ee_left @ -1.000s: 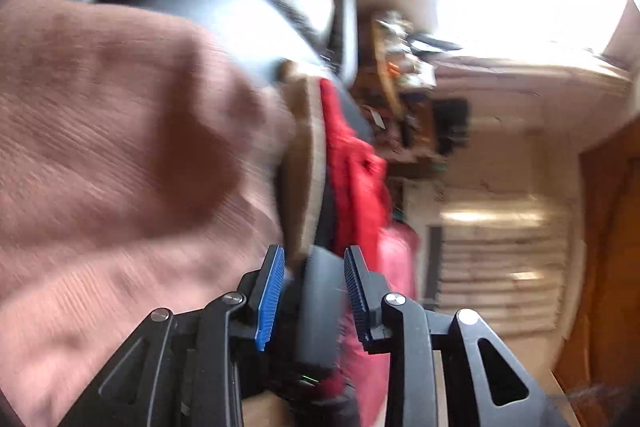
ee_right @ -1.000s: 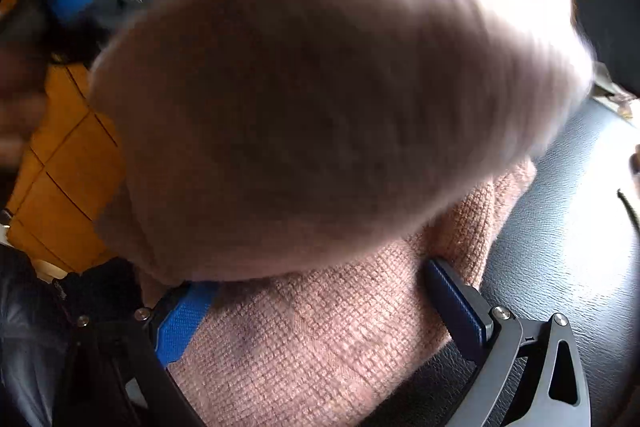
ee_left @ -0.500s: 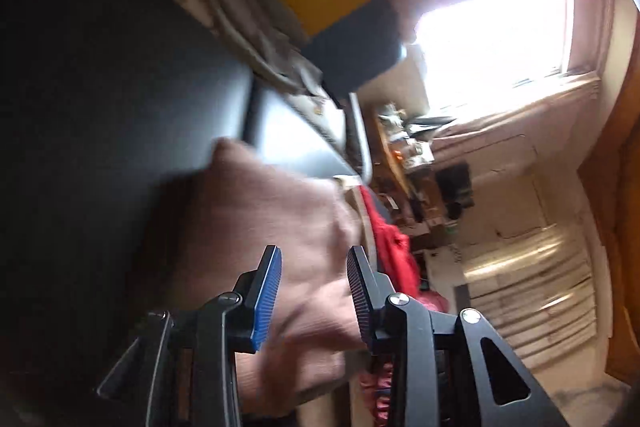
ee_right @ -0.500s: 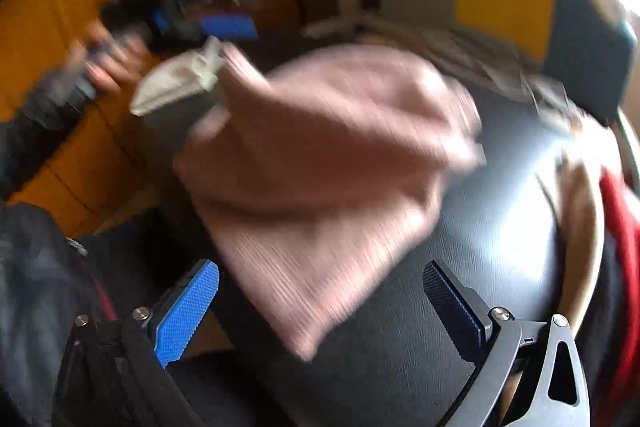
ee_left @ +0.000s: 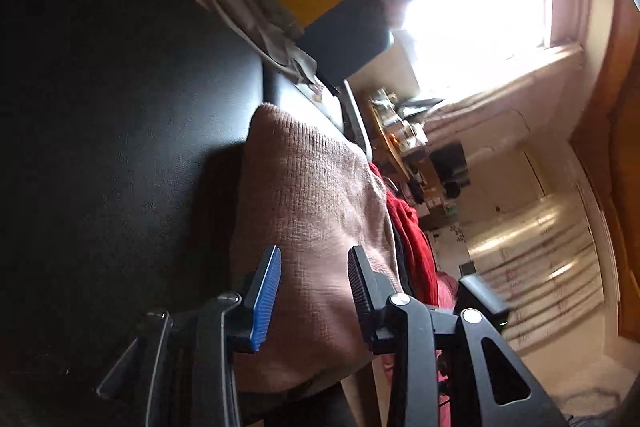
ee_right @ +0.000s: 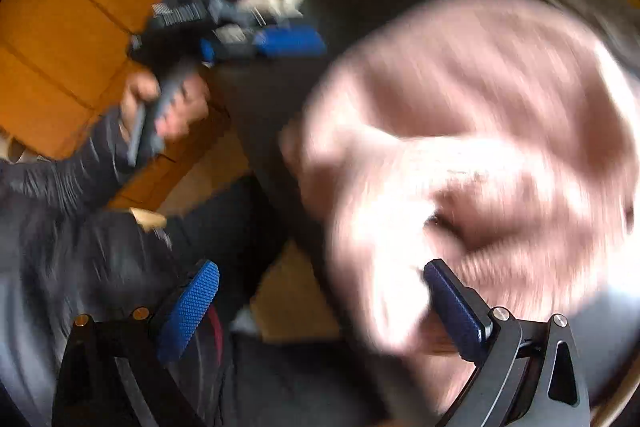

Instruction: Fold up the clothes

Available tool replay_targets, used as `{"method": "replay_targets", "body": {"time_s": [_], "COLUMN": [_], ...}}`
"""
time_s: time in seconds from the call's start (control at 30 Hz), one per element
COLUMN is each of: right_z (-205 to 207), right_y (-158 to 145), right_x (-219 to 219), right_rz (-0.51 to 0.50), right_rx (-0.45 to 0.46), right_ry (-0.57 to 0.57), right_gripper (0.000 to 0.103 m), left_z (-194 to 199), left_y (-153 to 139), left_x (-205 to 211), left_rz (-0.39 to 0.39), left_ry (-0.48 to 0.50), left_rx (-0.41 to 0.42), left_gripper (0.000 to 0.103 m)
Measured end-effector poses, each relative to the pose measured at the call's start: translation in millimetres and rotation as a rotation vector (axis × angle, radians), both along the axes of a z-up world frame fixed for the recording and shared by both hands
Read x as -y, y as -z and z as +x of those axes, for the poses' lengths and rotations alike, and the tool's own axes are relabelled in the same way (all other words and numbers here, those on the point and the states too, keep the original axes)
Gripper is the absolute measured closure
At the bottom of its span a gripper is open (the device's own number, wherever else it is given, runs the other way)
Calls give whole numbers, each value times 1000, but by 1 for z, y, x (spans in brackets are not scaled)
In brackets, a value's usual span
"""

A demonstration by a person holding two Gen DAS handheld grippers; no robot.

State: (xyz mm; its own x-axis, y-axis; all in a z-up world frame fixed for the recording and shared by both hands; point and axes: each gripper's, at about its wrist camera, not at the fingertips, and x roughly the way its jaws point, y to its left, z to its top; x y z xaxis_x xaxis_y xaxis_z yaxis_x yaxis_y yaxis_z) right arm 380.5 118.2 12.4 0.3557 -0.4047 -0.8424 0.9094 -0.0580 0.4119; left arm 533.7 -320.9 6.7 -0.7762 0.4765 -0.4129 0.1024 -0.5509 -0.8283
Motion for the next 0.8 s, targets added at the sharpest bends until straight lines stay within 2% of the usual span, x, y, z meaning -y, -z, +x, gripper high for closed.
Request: {"method": "replay_targets", "body": {"time_s": [0.1, 0.13, 0.27, 0.4, 0.47, 0.6, 0.67, 0.7, 0.73, 0.77, 0.8], "right_z": [-4, -7, -18, -28, -38, -55, -56, -56, -57, -58, -58], "right_y": [19, 16, -19, -34, -36, 0, 12, 12, 13, 10, 4], "right_x": [-58, -72, -98, -80, -66, -26, -20, -19, -18, -15, -13], "right_rz": [27, -9, -254, -368, -360, -186, -154, -193, -225, -218, -203], "right_rx": [7, 11, 69, 93, 96, 182, 205, 220, 232, 222, 172], "right_ry": [173, 246, 460, 530, 545, 591, 623, 637, 653, 678, 701], "right_gripper": [0, 0, 0, 0, 0, 0, 1, 16, 37, 88, 91], "left_z": [-11, -14, -23, -21, -17, -13, -14, -16, -17, -18, -17], "left_y": [2, 3, 8, 11, 11, 12, 11, 10, 8, 6, 2], "left_x": [-20, -27, -43, -50, -52, -57, -63, -67, -71, -75, -78], "left_rz": [-53, -63, -49, -65, -75, -86, -111, -130, -149, -161, -178], "left_ry": [19, 34, 53, 59, 65, 81, 107, 119, 132, 142, 147], "left_rx": [5, -2, -5, 16, 19, 3, -16, -19, -24, -37, -59], "left_gripper": [69, 69, 69, 69, 69, 69, 68, 68, 68, 68, 68]}}
